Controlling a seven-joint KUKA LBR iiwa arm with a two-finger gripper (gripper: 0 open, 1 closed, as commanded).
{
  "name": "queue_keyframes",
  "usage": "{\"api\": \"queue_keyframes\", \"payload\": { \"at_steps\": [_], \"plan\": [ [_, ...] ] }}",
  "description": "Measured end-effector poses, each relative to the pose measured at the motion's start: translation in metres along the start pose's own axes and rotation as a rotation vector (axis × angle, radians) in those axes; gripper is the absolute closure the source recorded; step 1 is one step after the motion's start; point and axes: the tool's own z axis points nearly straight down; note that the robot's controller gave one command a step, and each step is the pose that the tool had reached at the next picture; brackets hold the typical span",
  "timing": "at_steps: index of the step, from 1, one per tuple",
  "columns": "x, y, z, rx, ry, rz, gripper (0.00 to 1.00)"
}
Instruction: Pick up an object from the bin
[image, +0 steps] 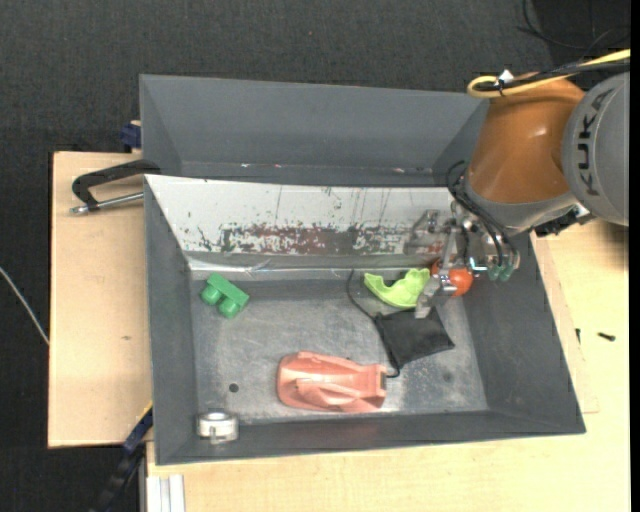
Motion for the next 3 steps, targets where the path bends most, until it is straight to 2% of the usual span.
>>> {"api": "queue_keyframes", "payload": {
  "at_steps": [1,2,3],
  "plan": [
    [-0.002,0.000,-0.004,0.001,-0.008,-0.001,0.00],
    [0.006,-0.006,0.082,0.003,-0.030,0.089,1.00],
    [0.011,-0.005,0.087,0.001,-0.008,0.087,0.00]
  ]
}}
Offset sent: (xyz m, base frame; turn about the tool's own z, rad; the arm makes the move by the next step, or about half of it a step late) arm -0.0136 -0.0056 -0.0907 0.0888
